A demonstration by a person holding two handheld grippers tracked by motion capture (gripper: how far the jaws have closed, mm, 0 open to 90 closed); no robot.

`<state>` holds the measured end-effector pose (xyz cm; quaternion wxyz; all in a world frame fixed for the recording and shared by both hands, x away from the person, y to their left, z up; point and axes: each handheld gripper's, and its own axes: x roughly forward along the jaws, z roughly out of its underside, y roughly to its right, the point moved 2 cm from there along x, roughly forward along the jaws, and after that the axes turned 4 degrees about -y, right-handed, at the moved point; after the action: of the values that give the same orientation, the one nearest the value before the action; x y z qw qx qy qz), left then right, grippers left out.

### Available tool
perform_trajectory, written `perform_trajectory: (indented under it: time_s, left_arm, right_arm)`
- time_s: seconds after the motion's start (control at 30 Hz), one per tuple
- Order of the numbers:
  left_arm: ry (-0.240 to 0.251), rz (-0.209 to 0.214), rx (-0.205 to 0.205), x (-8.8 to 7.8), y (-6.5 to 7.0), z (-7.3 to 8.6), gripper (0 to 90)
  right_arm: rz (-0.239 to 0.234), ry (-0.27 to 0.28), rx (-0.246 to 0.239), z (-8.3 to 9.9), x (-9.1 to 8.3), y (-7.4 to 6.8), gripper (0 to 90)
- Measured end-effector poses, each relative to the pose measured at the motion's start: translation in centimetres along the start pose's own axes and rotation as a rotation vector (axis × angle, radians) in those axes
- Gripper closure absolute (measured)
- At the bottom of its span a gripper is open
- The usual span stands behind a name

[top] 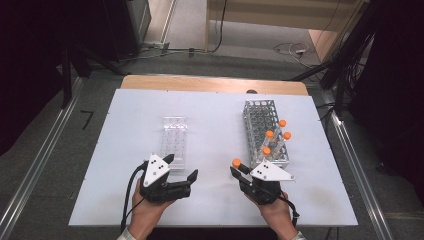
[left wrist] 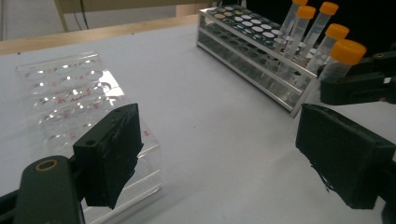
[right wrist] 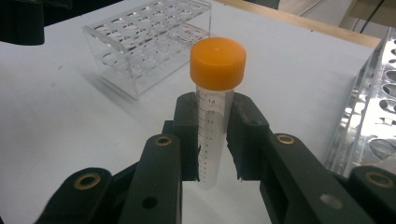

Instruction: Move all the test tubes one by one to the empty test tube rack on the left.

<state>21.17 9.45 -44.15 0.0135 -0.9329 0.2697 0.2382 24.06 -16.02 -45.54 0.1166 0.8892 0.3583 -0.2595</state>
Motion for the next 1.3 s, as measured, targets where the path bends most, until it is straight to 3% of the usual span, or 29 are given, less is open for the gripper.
perform_trajectory:
  time_s: [0.2,0.43,0.53,0.7,1.03,1.3]
  left_arm:
    - [0.001,0.037,0.015,0.5,0.9,-0.7,14.3]
    - [0.025,0.09,0.055,1.3,2.3,-1.6,22.8]
    - [0.045,0.091,0.079,1.5,2.6,-1.8,25.9]
    - [0.05,0.103,0.075,1.9,2.9,-1.9,28.6]
    - [0.033,0.169,0.093,2.6,3.7,-2.0,45.8]
    - [0.019,0.181,0.112,2.9,4.0,-1.9,62.6]
  right_arm:
    - [-0.014,-0.006,-0.012,-0.3,0.8,-0.5,72.1]
    - [-0.036,-0.009,-0.02,-0.8,1.5,-1.2,72.1]
    - [-0.044,-0.011,-0.024,-0.9,1.8,-1.6,72.1]
    - [-0.061,-0.009,-0.033,-1.1,2.1,-2.0,72.2]
    - [-0.1,-0.005,-0.039,-1.6,2.3,-3.1,72.1]
    - [-0.114,-0.005,-0.05,-1.6,2.3,-3.6,72.1]
